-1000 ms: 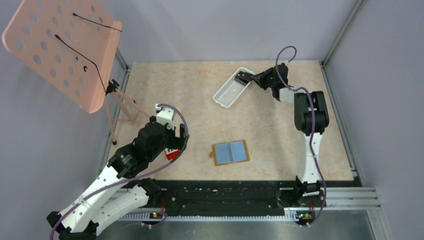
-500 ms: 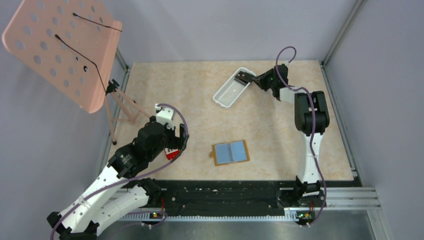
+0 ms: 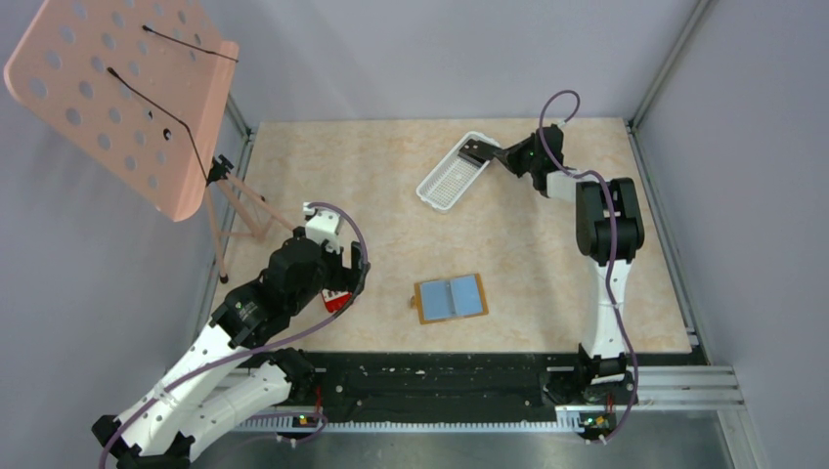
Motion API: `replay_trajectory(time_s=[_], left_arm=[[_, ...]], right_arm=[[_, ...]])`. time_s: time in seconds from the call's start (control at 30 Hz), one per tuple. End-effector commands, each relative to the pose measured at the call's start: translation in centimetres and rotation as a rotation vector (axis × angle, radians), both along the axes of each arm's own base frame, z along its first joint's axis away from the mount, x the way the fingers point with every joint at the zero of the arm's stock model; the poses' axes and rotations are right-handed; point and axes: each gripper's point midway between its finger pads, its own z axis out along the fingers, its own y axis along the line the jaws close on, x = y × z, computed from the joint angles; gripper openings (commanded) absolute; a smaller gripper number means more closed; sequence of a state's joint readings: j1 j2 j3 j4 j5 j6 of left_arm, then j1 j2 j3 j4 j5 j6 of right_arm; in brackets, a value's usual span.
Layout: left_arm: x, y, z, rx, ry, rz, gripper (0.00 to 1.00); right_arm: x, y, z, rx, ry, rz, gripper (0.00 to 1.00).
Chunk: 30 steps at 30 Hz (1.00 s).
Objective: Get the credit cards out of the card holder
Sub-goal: Place the credit card in the storage box.
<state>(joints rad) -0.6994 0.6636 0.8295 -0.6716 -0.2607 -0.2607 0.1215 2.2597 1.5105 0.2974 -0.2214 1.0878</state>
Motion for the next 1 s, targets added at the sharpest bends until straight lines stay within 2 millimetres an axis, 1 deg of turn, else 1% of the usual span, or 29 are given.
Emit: replay_trajectory(time_s=[0.0, 0.33, 0.47, 0.6, 0.97], left_arm=[[0.6, -0.5, 0.9, -0.033, -0.041, -0.01, 0.89], [0.6, -0.7, 0.8, -0.036, -0.034, -0.018, 0.88], [0.7, -0.6, 0.8, -0.036, -0.034, -0.017, 0.88], [0.6, -0.7, 0.9, -0.04, -0.036, -0.025, 0.88], [0.5, -0.8, 0.9, -0.044, -0.038, -0.032, 0.88]], right_arm=[[0.7, 0.1, 4.4, 0.032, -0.103, -0.011, 0.0], [1.4, 0.7, 4.2, 0.081, -0.11, -0.015, 0.0], [1.7, 1.5, 4.3, 0.091, -0.113, -0.006, 0.0], [1.8, 1.9, 3.7, 0.118, -0.1, -0.007, 0.0], [2.4, 2.5, 3.1, 0.128, -0.101, -0.028, 0.0]])
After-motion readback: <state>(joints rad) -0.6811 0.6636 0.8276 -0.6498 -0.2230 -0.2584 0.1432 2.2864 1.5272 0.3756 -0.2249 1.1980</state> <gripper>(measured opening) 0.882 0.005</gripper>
